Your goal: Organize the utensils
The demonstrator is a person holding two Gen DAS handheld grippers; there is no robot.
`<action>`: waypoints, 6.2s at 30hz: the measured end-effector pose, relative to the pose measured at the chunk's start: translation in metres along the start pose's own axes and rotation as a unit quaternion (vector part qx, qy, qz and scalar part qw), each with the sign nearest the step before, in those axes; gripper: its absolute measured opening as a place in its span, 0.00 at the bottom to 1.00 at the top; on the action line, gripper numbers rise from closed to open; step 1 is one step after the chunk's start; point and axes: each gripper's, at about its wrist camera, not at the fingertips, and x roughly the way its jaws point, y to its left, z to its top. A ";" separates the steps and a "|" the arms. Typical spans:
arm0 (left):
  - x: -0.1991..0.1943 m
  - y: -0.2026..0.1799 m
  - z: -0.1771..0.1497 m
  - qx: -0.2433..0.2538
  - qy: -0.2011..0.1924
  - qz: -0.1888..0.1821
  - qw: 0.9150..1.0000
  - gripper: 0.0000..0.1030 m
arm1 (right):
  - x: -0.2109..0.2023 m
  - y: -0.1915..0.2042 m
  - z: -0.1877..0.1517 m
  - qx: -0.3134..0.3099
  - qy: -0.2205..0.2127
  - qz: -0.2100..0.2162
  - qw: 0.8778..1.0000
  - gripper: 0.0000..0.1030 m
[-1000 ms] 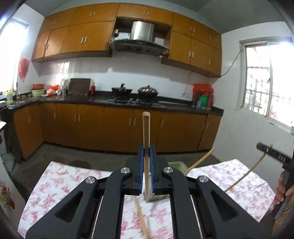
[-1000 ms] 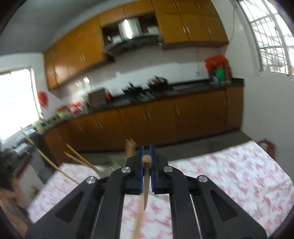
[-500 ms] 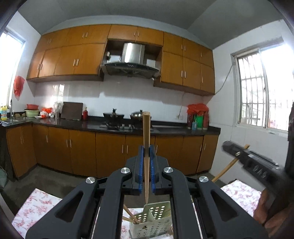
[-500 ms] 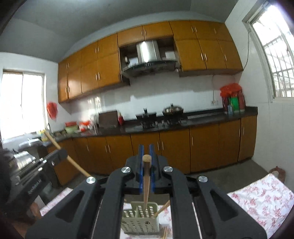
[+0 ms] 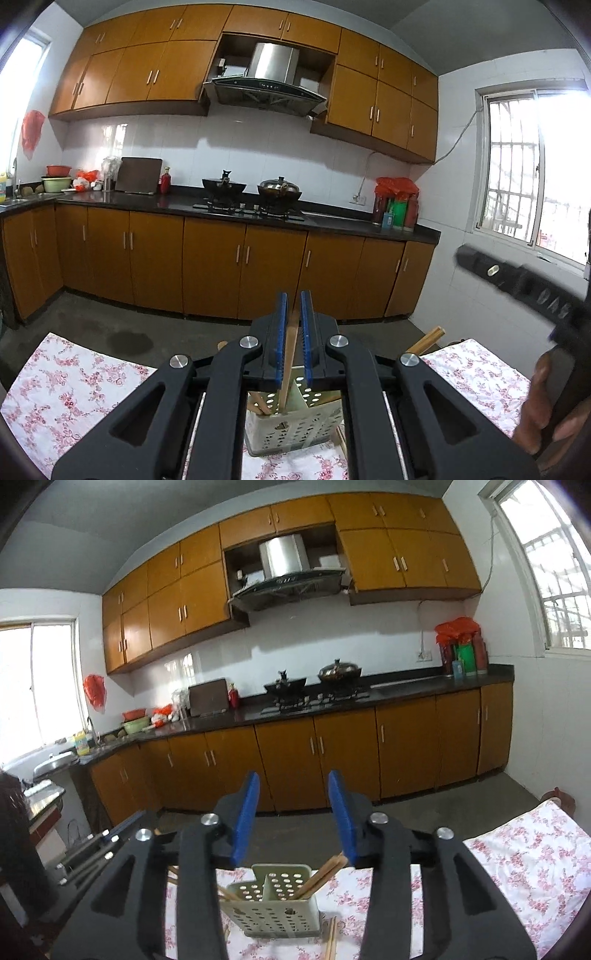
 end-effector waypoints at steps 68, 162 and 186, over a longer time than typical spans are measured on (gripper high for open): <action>0.008 0.126 -0.196 -0.064 0.303 0.140 0.940 0.08 | 0.022 -0.092 -0.250 -0.013 0.318 -0.162 0.934 0.13; -0.020 0.104 -0.205 0.000 0.318 0.145 0.937 0.08 | 0.003 -0.102 -0.251 0.003 0.318 -0.160 0.934 0.08; -0.076 0.087 -0.032 -0.025 0.094 0.091 0.991 0.07 | -0.056 -0.064 -0.086 -0.001 0.089 -0.092 0.992 0.08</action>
